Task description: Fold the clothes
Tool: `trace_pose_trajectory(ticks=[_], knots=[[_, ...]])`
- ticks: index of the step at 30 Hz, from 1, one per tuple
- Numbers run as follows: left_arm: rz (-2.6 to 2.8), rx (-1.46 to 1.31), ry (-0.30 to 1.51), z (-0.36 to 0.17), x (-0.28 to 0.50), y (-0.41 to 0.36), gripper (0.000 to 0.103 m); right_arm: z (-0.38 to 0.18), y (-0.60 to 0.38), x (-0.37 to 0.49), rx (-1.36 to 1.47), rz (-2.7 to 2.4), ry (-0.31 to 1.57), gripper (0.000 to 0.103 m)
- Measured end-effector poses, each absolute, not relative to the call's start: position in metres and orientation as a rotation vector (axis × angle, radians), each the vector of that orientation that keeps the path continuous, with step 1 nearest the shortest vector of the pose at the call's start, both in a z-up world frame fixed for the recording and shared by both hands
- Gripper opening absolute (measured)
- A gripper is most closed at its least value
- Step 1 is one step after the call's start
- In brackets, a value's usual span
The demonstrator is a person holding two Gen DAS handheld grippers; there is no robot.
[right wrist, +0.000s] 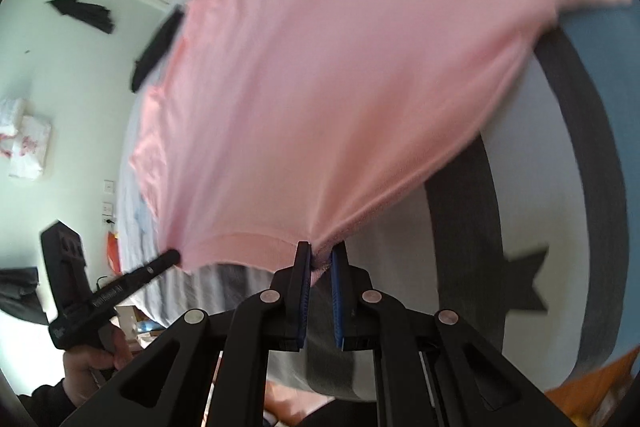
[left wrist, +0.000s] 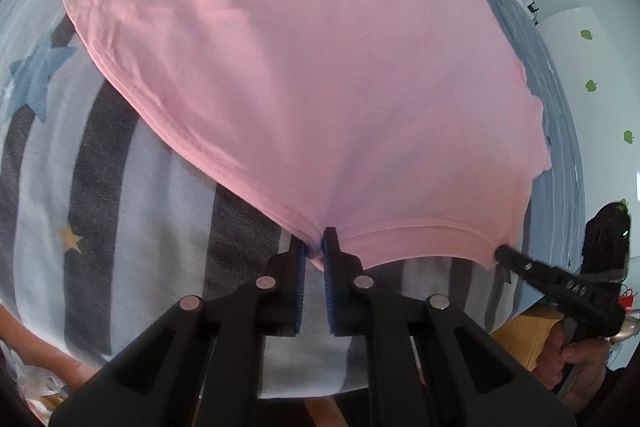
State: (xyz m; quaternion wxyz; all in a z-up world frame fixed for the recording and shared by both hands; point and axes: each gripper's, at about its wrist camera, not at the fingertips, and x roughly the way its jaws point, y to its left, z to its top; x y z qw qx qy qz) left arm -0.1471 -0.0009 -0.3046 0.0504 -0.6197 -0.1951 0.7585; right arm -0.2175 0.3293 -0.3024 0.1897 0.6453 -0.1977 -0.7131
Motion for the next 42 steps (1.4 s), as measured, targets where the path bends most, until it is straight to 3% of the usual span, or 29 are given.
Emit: trace_pose_trajectory(ticks=[6, 8, 13, 16, 21, 23, 26, 28, 29, 30, 37, 42], knots=[[2.260, -1.929, -0.651, -0.312, -0.150, -0.008, 0.008, -0.328, 0.327, -0.220, 1.870, -1.983, -0.568, 0.009], [2.238, -1.974, -0.670, -0.312, -0.148, -0.014, 0.011, -0.324, 0.333, -0.219, 1.867, -1.976, -0.586, 0.014], [2.387, -1.969, -0.578, -0.295, -0.151, -0.043, 0.012, -0.293, 0.363, -0.226, 1.810, -2.117, -0.476, 0.015], [2.506, -1.945, -0.543, -0.291, -0.169, -0.070, 0.022, -0.283, 0.398, -0.254, 1.789, -2.278, -0.433, 0.020], [2.593, -1.956, -0.743, -0.305, -0.208, -0.126, 0.029, -0.299, 0.462, -0.310, 1.738, -2.381, -0.767, 0.021], [2.606, -1.952, -0.801, -0.310, -0.218, -0.140, 0.031, -0.302, 0.480, -0.326, 1.681, -2.379, -0.894, 0.028], [2.616, -1.945, -0.826, -0.315, -0.230, -0.150, 0.031, -0.310, 0.493, -0.344, 1.672, -2.407, -0.951, 0.030], [2.626, -1.957, -0.748, -0.316, -0.238, -0.147, 0.032, -0.311, 0.499, -0.350, 1.674, -2.438, -0.947, 0.024], [2.630, -1.974, -0.687, -0.317, -0.241, -0.143, 0.032, -0.311, 0.503, -0.352, 1.673, -2.455, -0.942, 0.008], [2.634, -1.986, -0.637, -0.317, -0.244, -0.140, 0.032, -0.311, 0.502, -0.354, 1.684, -2.471, -0.922, 0.004], [2.628, -2.012, -0.596, -0.316, -0.249, -0.142, 0.032, -0.285, 0.510, -0.350, 1.826, -2.660, -0.677, 0.002], [2.627, -2.032, -0.576, -0.316, -0.255, -0.143, 0.032, -0.297, 0.538, -0.353, 1.894, -2.624, -0.765, 0.002]])
